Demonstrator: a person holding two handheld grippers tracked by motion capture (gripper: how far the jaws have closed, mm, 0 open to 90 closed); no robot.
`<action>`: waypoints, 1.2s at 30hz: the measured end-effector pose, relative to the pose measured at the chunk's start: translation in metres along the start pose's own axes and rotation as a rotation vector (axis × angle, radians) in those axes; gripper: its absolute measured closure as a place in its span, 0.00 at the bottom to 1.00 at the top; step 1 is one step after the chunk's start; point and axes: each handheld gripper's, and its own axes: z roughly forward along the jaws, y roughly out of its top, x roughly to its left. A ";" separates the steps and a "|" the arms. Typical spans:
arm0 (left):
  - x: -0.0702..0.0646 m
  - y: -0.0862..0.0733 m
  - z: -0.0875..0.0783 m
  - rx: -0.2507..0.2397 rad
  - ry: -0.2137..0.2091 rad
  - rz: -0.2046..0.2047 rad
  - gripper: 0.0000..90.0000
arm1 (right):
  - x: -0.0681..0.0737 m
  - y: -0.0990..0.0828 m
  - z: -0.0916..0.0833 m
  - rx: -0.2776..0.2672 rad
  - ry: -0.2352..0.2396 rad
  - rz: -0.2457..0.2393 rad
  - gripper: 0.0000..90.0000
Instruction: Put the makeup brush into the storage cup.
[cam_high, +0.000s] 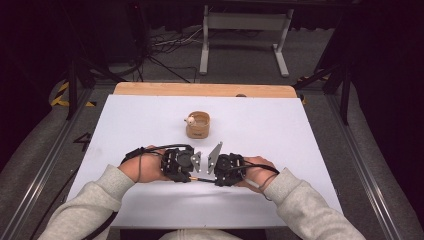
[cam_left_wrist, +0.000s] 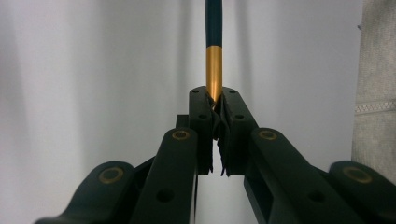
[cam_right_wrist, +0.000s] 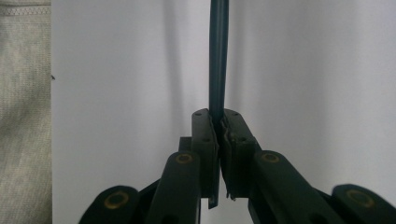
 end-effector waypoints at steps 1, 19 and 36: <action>0.000 -0.001 -0.001 -0.007 0.007 -0.005 0.93 | 0.000 0.000 -0.001 -0.002 -0.003 -0.001 0.95; -0.002 -0.048 -0.017 -0.398 0.033 -0.182 0.30 | 0.002 -0.021 -0.019 -0.170 -0.039 0.023 0.95; -0.012 -0.087 0.006 -0.717 0.088 -0.336 0.08 | 0.003 -0.044 -0.028 -0.559 -0.125 0.093 0.95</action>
